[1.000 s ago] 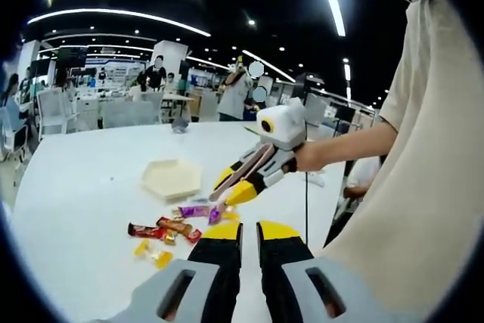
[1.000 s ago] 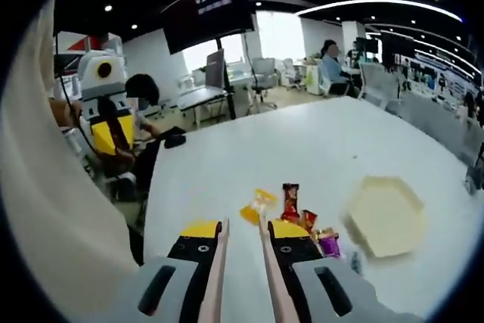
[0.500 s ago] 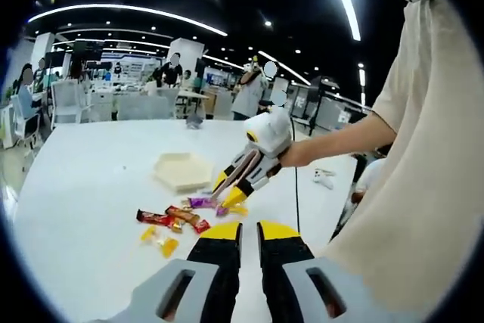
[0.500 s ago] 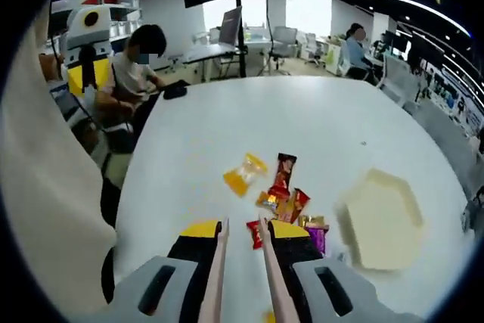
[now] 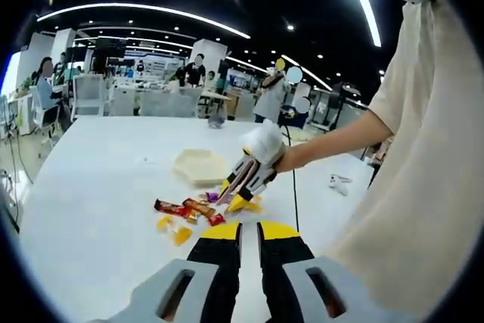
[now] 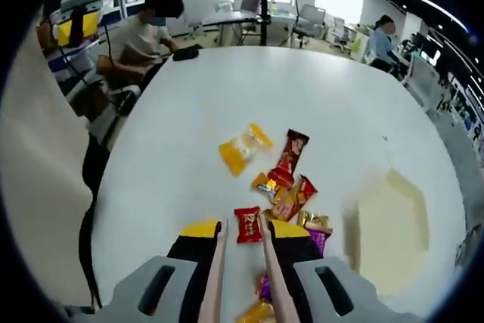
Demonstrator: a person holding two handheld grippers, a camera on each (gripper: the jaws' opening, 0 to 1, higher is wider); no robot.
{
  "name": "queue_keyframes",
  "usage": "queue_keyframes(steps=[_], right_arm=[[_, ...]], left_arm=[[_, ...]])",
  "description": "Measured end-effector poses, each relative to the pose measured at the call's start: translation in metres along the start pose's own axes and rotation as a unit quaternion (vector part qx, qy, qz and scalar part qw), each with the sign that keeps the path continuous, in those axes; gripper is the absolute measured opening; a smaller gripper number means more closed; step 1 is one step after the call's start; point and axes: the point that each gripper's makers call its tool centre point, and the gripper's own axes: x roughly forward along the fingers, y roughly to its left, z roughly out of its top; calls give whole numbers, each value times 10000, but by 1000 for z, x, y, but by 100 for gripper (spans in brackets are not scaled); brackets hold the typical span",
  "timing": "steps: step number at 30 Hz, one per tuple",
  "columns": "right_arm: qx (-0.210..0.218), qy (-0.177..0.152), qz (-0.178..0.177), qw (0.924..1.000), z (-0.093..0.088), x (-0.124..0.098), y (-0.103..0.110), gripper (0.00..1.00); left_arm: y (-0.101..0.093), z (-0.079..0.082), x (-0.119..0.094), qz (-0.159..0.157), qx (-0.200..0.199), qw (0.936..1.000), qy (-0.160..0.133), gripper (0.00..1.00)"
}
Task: Place the target food into the container with the food tongs after gripping and lifting it, then release it inside without dropping or visibly crushing the food.
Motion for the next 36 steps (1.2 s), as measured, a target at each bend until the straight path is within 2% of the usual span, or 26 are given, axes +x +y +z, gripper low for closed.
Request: queue_keyframes(steps=[3, 5, 9, 19, 36], right_arm=[[-20, 32, 81, 10000, -2, 6, -1, 24], [-28, 56, 149, 9999, -2, 9, -2, 24], [-44, 118, 228, 9997, -4, 15, -3, 24], [-157, 357, 302, 9988, -11, 23, -4, 24], [-103, 515, 399, 9978, -20, 33, -1, 24]], left_arm=[[-1, -1, -1, 69, 10, 10000, 7, 6], [-3, 2, -3, 144, 189, 9997, 31, 6], [-4, 3, -4, 234, 271, 9993, 68, 6], [-2, 0, -4, 285, 229, 9993, 91, 5], [0, -4, -3, 329, 171, 9992, 146, 5]])
